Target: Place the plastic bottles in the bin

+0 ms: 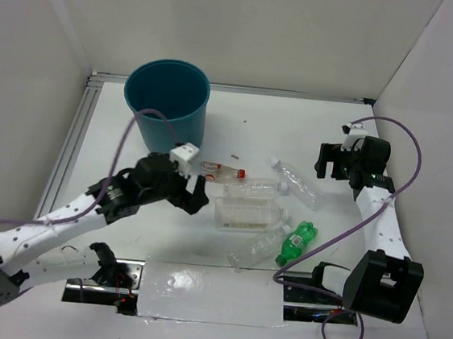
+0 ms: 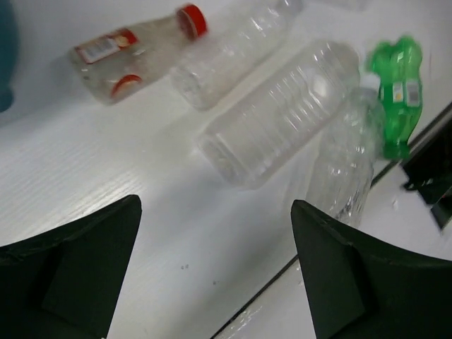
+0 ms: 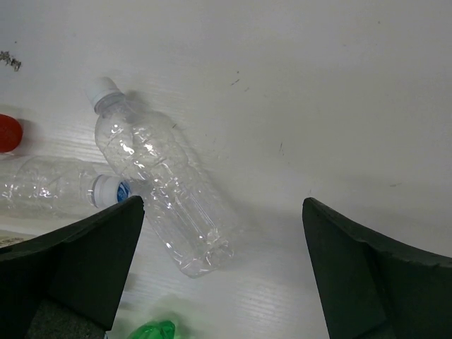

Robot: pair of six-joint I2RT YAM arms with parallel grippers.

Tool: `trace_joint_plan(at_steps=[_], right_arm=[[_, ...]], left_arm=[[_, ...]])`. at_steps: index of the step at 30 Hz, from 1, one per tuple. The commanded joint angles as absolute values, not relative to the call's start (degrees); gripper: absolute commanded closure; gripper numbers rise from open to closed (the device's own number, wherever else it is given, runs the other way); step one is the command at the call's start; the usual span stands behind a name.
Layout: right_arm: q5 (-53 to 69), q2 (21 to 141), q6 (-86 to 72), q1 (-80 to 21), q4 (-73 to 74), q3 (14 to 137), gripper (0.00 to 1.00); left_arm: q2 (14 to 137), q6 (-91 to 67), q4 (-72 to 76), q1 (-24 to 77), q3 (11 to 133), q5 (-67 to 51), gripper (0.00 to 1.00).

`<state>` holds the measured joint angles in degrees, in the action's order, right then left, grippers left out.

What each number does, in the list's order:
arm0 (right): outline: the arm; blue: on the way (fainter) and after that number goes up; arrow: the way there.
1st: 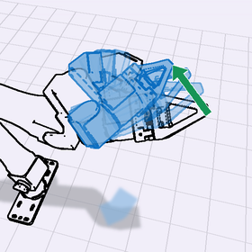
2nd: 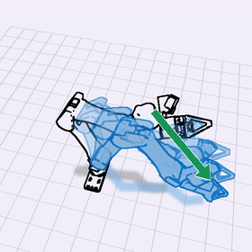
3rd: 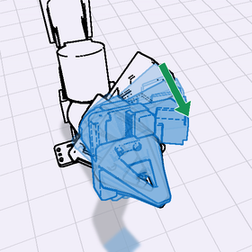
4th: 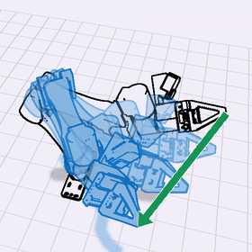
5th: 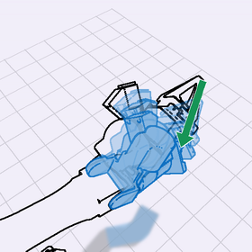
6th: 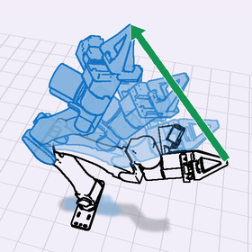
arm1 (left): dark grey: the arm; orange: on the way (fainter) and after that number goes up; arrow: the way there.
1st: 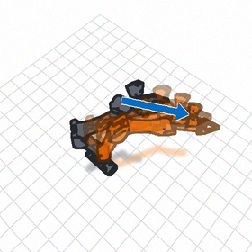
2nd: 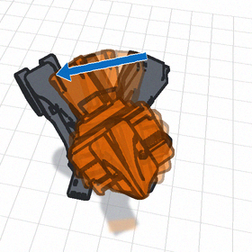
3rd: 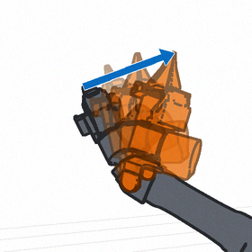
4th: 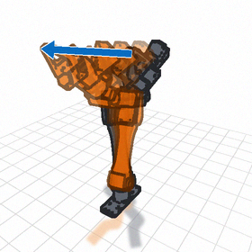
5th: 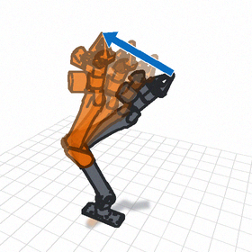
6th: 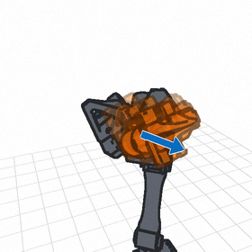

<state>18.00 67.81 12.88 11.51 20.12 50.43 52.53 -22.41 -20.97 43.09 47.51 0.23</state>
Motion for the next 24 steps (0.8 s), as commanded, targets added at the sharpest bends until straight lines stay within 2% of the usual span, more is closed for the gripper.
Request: trace_joint_plan(at_steps=[1,3,6,7,9,10,11,12,13,14,15,16,17,18,20,21,23,24], right_arm=[[20.03,69.69,15.11,11.87,22.41,54.66,0.0],[20.04,70.31,16.78,11.87,24.33,55.36,0.0],[21.09,71.02,22.32,11.87,25.84,55.37,0.0],[21.09,71.62,23.89,11.87,26.36,55.37,0.0],[21.79,71.63,25.3,11.87,26.89,55.37,0.0],[23.8,71.63,27.14,11.87,27.68,55.37,0.13],[23.82,71.63,27.16,11.87,27.69,54.85,0.81],[24.34,71.63,27.16,11.87,27.16,54.84,0.94],[26.0,71.63,27.16,11.87,27.16,54.84,0.91],[26.97,71.63,28.9,11.87,27.16,54.84,0.77],[27.85,71.63,28.92,11.87,27.16,54.84,0.32],[28.56,72.85,29.7,11.87,27.85,55.45,0.18],[29.26,73.38,29.71,11.87,28.56,55.46,0.1],[29.88,73.91,29.71,11.87,28.56,55.98,0.05],[30.4,75.67,30.4,11.87,29.09,55.99,0.02],[31.11,75.67,30.41,11.87,29.7,55.99,0.02],[31.72,76.46,30.41,11.87,30.23,55.99,0.01],[31.73,76.46,30.41,11.87,30.23,55.99,0.01]], left_arm=[[58.78,-16.72,-19.69,52.36,52.72,6.83,0.0],[64.49,-15.13,-19.69,57.8,55.63,10.18,0.0],[70.29,-12.57,-19.69,60.2,58.61,11.87,0.0],[71.36,-12.57,-19.69,60.81,59.23,11.87,0.02],[73.38,-11.17,-18.82,60.82,59.93,11.08,0.13],[73.39,-11.16,-18.29,60.82,59.94,10.38,0.19],[74.35,-10.38,-17.59,60.82,59.94,10.37,0.3],[74.88,-9.5,-17.58,60.82,60.64,9.76,0.49],[75.4,-8.88,-17.58,60.82,61.51,9.23,0.58],[76.8,-7.14,-17.58,60.82,62.05,8.1,0.65],[77.51,-6.08,-18.27,60.82,62.83,7.04,0.68],[78.13,-4.93,-18.28,60.82,62.84,4.16,0.67],[79.53,-2.92,-18.28,60.82,62.84,2.91,0.59],[80.24,-2.12,-18.28,60.82,62.84,1.77,0.44],[81.91,-0.54,-18.28,61.35,63.37,-0.34,0.22],[84.0,-0.01,-18.28,61.35,63.37,-0.35,0.15],[86.21,0.88,-17.76,61.87,63.9,-0.35,0.09],[87.26,1.75,-17.14,61.87,63.9,-0.35,0.0]])
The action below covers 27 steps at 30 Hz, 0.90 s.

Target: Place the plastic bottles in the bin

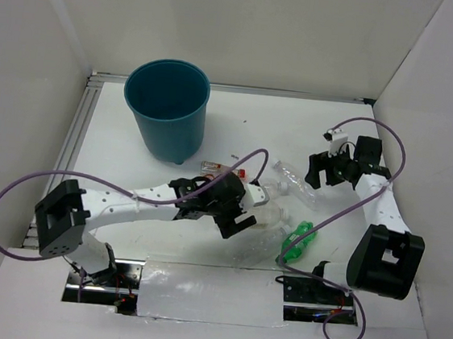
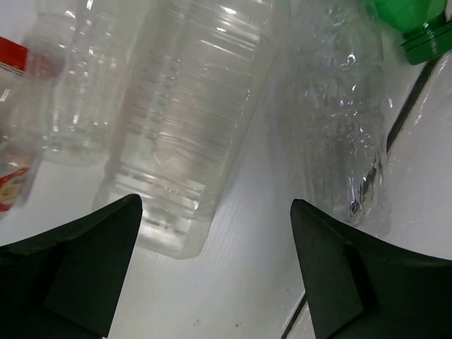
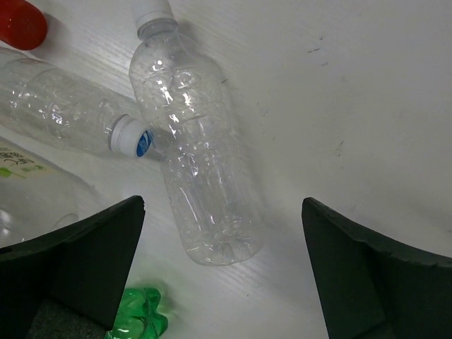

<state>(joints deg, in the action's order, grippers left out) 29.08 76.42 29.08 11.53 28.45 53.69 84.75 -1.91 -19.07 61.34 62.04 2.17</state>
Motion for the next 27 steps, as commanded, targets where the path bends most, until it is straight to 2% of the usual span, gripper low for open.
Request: trace_joint_plan(at_steps=[1,9,27], right_arm=[[31.73,76.46,30.41,11.87,30.23,55.99,0.01],[33.92,76.46,31.03,11.87,31.9,54.93,0.01],[36.3,77.7,32.17,11.87,33.66,54.23,0.01]], left_arm=[[89.54,2.45,-16.62,61.87,63.9,0.34,0.0],[99.83,4.92,-12.05,60.82,65.57,4.04,0.0],[106.52,7.65,-9.67,58.62,65.39,2.99,0.0]])
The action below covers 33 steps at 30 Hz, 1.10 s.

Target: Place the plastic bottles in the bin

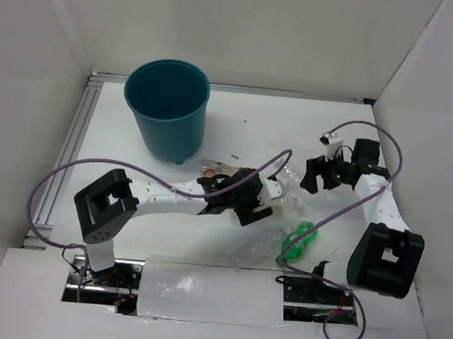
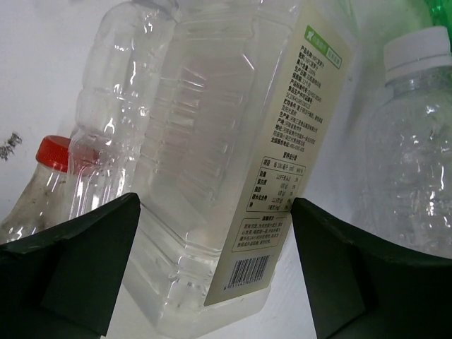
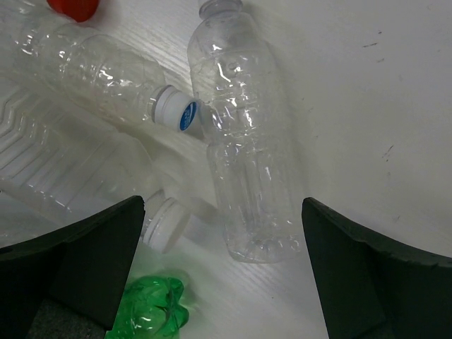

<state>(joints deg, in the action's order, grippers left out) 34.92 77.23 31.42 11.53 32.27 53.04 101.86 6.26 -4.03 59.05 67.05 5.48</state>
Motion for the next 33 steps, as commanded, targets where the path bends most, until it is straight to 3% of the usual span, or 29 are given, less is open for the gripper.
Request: trace_joint_plan(at_steps=[1,11,19,33], right_arm=[[36.82,77.7,32.78,11.87,33.66,54.23,0.01],[36.83,77.7,32.78,11.87,34.28,53.61,0.01],[37.35,78.75,32.78,11.87,34.28,54.14,0.01],[37.35,78.75,32.78,11.87,34.28,53.61,0.01]], left_arm=[[106.52,8.26,-9.67,58.62,65.39,2.99,0.0],[99.05,9.32,-15.02,59.15,64.78,-5.0,0.0],[95.1,8.53,-13.54,62.05,62.14,3.07,0.0],[88.07,8.0,-13.44,63.19,63.89,5.62,0.0]])
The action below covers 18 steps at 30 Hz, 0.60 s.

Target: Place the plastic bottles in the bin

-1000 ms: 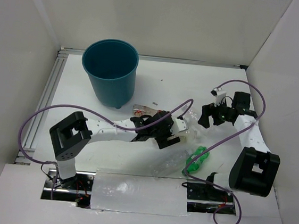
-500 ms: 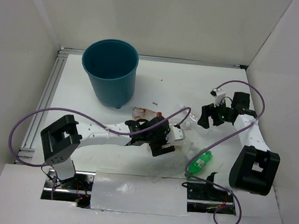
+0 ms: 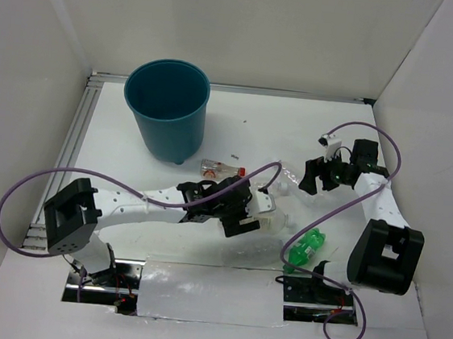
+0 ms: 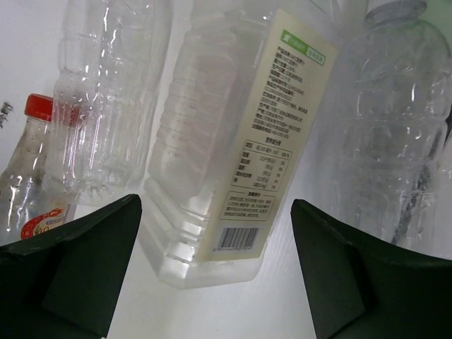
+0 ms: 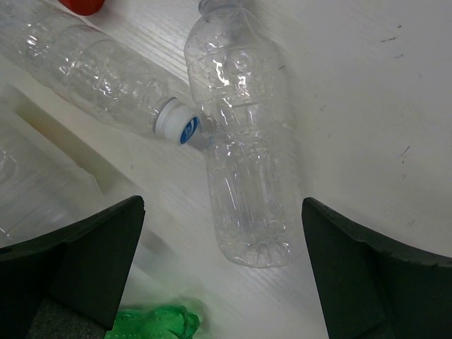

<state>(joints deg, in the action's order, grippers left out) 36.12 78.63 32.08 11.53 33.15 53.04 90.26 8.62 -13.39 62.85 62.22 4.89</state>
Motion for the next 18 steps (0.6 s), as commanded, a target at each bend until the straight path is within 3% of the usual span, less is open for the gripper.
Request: trace_joint_plan(at_steps=[1,10,18], right_arm=[[37.35,78.75,32.78,11.87,34.28,53.61,0.01],[37.35,78.75,33.31,11.87,34.28,53.61,0.01],[37.35,78.75,33.31,11.87,34.28,53.09,0.01]], left_arm=[[88.07,8.0,-13.45,63.19,63.9,5.62,0.0],[86.75,11.51,-15.73,64.42,64.95,4.13,0.0],[84.11,16.07,-7.47,68.38,57.3,14.32,0.0]])
